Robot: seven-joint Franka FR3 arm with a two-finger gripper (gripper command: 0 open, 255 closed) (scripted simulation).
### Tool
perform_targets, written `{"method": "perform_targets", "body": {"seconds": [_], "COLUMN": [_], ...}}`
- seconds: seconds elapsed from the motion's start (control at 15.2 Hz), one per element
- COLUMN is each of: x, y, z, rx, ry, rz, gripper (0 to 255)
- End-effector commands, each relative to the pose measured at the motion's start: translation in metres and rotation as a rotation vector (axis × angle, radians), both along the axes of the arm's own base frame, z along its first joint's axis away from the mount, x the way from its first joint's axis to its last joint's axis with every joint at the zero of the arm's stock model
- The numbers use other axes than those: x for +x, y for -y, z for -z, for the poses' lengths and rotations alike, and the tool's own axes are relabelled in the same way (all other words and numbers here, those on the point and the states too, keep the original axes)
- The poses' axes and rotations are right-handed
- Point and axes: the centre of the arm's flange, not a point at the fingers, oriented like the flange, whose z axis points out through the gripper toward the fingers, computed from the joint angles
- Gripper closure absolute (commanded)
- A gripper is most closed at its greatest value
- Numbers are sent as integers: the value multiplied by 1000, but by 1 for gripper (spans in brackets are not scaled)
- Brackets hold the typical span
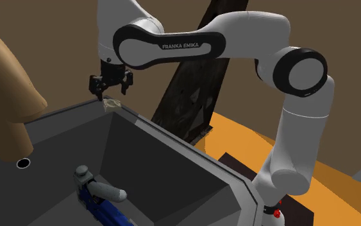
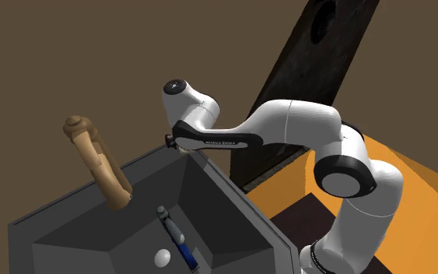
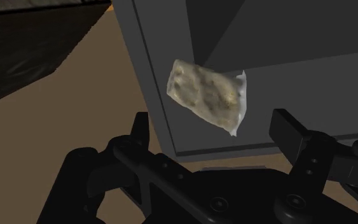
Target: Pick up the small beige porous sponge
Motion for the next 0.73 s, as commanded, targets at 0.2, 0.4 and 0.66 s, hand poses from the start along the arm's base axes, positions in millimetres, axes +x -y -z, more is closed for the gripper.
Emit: {"method": "perform_targets", "body": {"seconds": [0.2, 0.4, 0.66], "x": [1, 1, 1], "y": [0, 0, 0], "z": [24, 24, 24], "rx": [0, 0, 0], "ry": [1, 1, 1], "rz": [0, 0, 0], "gripper": [0, 255, 255]}}
